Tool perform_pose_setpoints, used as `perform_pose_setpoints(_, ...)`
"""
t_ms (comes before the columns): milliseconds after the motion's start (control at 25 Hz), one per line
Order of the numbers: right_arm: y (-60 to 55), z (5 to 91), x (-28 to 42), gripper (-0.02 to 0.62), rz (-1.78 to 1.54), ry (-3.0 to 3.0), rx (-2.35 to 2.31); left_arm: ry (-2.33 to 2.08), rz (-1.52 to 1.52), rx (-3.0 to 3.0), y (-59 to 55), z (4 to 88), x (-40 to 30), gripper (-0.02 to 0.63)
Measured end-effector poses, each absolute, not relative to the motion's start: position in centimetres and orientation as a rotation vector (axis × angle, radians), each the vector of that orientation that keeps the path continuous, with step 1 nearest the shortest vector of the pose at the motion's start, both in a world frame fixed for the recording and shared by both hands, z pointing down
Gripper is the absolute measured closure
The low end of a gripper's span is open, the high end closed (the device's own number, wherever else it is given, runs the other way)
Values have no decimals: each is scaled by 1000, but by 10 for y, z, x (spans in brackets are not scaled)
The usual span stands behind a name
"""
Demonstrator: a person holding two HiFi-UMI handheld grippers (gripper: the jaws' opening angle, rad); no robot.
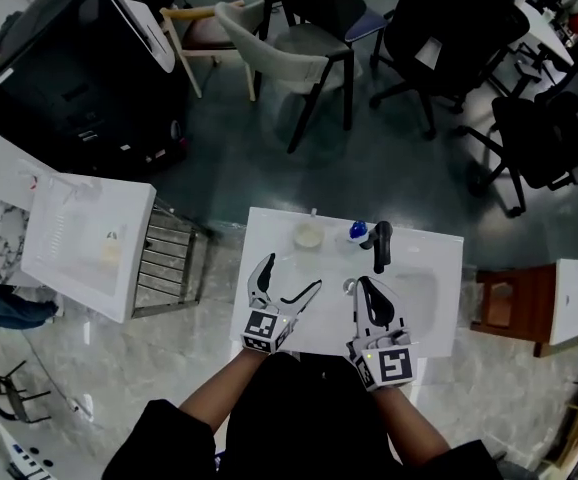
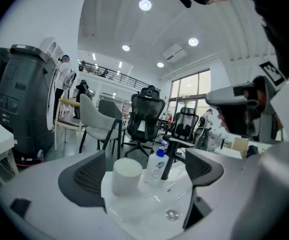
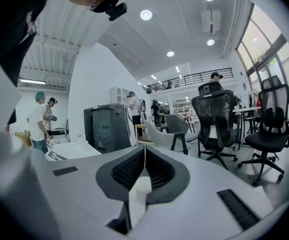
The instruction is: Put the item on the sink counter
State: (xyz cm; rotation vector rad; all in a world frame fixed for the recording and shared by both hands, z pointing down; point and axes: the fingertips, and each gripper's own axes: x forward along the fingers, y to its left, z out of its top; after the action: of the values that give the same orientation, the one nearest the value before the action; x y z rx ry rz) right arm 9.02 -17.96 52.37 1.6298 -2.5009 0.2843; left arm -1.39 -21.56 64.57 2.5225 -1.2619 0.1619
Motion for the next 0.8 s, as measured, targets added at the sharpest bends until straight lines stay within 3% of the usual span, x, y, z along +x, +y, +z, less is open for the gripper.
perform_pose_setpoints(200,-138,507,72,561,293,-2477,1678,-1204,115,2545,-162,589,-34,101)
perform_pose_setpoints(280,-119,502,69,561,279,-2467,1707,-1217,157,2559,-138,576,-44,151)
perform_pose_setpoints(320,-110,500,66,561,270,-2461,1715,-1220,171,2568,-125,570,-48,216)
perform_pose_setpoints(400,-92,496,59,561,256,-2445,1720,-1216,179,2592,-102,560,-55,459)
perform_pose_setpoints(440,-84,494,55,561,252,-2436,1719,-1215,188,2607,-92,556,-57,517)
perform_pose_setpoints(600,-54,490,35,561,259,-2405,1708,-1232,233,2579,-63,549,-69,586)
perform_pose_setpoints(800,-23,490,17,561,273,-2383,1707,-1214,146,2487,-40,531,-81,589)
